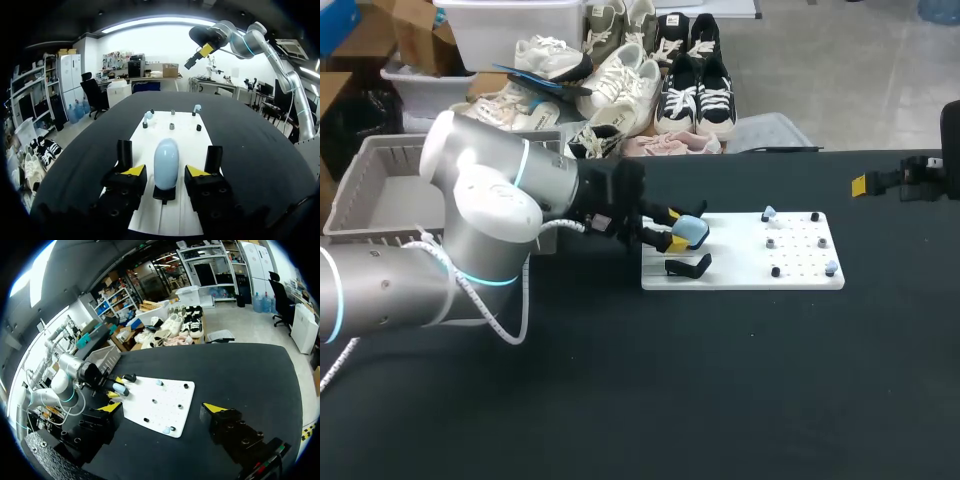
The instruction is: Pick up each earbud case from the left stands, insert the matching earbuds, close the lid, and place the case in the box.
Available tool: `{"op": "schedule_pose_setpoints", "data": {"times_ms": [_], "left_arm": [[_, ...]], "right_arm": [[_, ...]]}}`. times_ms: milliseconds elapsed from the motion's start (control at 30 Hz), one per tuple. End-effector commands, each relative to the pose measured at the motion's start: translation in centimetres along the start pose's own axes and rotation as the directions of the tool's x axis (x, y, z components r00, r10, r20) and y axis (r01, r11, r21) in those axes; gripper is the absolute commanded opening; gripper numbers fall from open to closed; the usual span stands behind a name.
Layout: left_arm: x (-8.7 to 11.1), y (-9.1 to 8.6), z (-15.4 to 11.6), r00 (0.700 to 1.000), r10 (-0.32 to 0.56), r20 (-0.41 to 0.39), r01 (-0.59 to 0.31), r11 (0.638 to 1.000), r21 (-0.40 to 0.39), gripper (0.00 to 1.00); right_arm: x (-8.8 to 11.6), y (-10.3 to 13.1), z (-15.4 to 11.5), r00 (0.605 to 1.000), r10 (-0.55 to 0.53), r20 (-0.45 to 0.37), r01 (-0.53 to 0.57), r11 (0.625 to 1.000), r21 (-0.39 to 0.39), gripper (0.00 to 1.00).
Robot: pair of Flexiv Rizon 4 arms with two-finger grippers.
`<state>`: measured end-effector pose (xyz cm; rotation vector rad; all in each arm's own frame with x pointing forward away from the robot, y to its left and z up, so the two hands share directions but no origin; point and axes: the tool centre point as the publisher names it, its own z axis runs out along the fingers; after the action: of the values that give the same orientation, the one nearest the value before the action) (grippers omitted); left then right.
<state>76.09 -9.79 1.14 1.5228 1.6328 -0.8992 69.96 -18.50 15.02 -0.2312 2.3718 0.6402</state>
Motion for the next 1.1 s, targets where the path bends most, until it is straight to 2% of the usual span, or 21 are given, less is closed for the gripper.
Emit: {"op": "schedule_pose_setpoints", "data": {"times_ms": [33,500,933,1100], "left_arm": [[0.16,0.21,0.03,1.000,-0.001,0.006,0.001,1.000,0.005,0.49],[-0.06,0.19,0.08,1.000,0.002,0.011,-0.002,1.000,0.011,0.50],[-0.38,0.23,0.22,1.000,0.004,0.015,-0.004,1.000,0.011,0.45],[-0.28,0.16,0.46,1.000,-0.005,0.016,0.005,1.000,0.017,0.41]], "right_arm": [[-0.03,-0.08,0.01,1.000,-0.001,-0.001,0.001,1.000,-0.002,1.00],[-0.03,-0.08,0.01,1.000,-0.001,-0.001,0.001,1.000,-0.002,1.00],[-0.03,-0.08,0.01,1.000,-0.001,-0.001,0.001,1.000,-0.002,1.00],[-0.03,-0.08,0.01,1.000,-0.001,-0.001,0.001,1.000,-0.002,1.00]]}}
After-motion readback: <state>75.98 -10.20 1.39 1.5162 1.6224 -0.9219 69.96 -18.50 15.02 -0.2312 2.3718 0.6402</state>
